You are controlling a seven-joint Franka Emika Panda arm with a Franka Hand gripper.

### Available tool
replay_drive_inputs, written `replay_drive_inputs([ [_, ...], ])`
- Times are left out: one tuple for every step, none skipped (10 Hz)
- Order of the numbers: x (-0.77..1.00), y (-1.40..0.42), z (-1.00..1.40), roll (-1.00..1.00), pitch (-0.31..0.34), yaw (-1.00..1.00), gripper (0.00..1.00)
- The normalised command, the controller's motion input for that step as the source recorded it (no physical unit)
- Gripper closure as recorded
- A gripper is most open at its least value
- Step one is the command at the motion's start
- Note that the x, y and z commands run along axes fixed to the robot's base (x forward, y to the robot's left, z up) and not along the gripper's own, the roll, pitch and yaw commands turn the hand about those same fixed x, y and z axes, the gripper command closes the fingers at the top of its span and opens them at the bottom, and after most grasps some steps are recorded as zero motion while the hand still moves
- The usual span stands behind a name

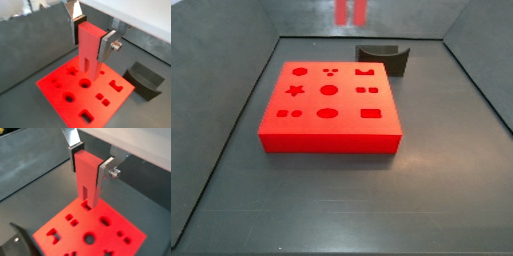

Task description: Insert the double-square object.

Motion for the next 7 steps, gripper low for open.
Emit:
replay_drive_inputs([
  [1.0,0.65,-0.55,-0.16,-0.099,0.0,1.0],
  [0.99,0.39,-0.51,-0.05,-0.067,0.0,1.0],
  [0.52,0.0,-0.45,0.0,-0.049,-0.05,1.0],
  [0.0,0.0,-0.49,-0.05,-0.133,-0.15,1.0],
  [-0.03,0.07,-0.51,-0.03,-0.13,-0.1,1.0],
  [0.0,0.08,-0.57,0.0,-0.101,-0.13,1.0],
  [0.03,0.12,-0.55,0.0,-0.076,-0.18,1.0],
])
